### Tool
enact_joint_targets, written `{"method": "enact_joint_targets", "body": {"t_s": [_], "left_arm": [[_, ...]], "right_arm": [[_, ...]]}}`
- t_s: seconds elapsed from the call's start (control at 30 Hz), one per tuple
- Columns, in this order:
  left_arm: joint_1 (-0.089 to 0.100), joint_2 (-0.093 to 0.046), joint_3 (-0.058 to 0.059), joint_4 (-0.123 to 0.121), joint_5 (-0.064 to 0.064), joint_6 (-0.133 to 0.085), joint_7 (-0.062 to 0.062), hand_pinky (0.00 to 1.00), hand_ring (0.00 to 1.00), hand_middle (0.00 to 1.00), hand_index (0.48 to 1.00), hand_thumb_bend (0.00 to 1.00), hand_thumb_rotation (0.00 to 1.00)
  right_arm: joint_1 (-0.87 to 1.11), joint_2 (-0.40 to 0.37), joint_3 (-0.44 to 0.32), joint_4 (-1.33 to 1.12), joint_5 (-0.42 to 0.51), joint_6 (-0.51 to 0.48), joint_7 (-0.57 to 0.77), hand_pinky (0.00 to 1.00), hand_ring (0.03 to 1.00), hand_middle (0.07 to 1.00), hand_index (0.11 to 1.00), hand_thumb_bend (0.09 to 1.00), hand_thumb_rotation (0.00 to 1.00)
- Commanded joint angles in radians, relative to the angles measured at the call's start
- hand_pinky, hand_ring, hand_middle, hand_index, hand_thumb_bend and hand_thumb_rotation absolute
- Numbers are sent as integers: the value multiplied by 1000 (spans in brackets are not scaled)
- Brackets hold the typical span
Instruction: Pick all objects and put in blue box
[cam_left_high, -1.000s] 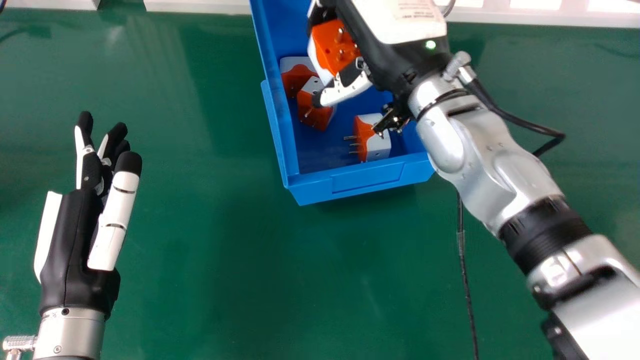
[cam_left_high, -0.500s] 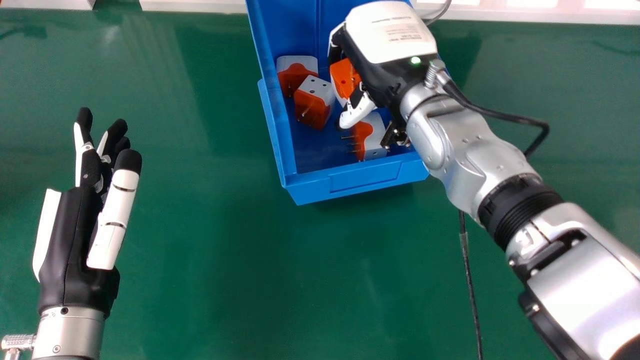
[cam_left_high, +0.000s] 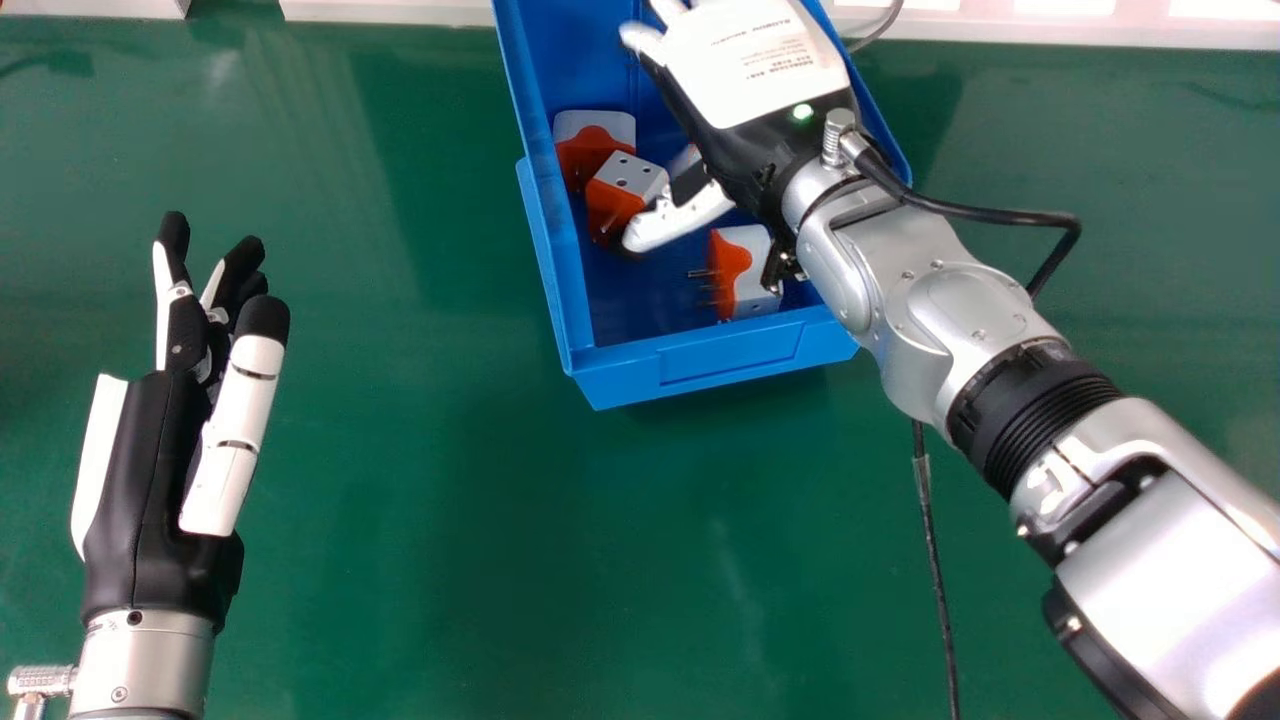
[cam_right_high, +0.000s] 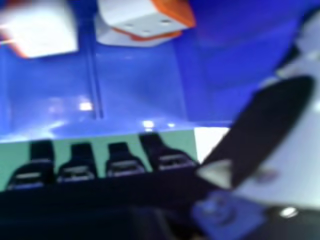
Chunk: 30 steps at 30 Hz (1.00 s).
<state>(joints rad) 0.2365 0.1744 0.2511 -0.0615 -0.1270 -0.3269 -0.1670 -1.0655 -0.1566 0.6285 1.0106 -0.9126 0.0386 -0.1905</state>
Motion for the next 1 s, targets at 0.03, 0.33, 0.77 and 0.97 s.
{"method": "enact_joint_targets", "body": {"t_s": [0.03, 0.33, 0.77, 0.97], "left_arm": [[-7, 2, -3, -16, 6, -7, 7, 966, 967, 967, 962, 496, 838], [-20, 4, -3, -4, 10, -9, 8, 949, 963, 965, 957, 499, 835], [-27, 14, 4, 15, 10, -12, -3, 955, 969, 969, 961, 528, 836], [-20, 13, 8, 7, 9, -5, 0, 967, 970, 969, 964, 488, 830]], "right_arm": [[-6, -8, -7, -32, 6, 20, -17, 1000, 1000, 1000, 1000, 639, 700], [24, -10, -44, -99, 45, 46, -28, 1000, 1000, 1000, 1000, 573, 608], [394, -133, -155, -703, 53, 46, -62, 924, 1000, 1000, 1000, 354, 616], [671, -187, -224, -992, 80, -49, -106, 918, 1000, 1000, 1000, 298, 597]]}}
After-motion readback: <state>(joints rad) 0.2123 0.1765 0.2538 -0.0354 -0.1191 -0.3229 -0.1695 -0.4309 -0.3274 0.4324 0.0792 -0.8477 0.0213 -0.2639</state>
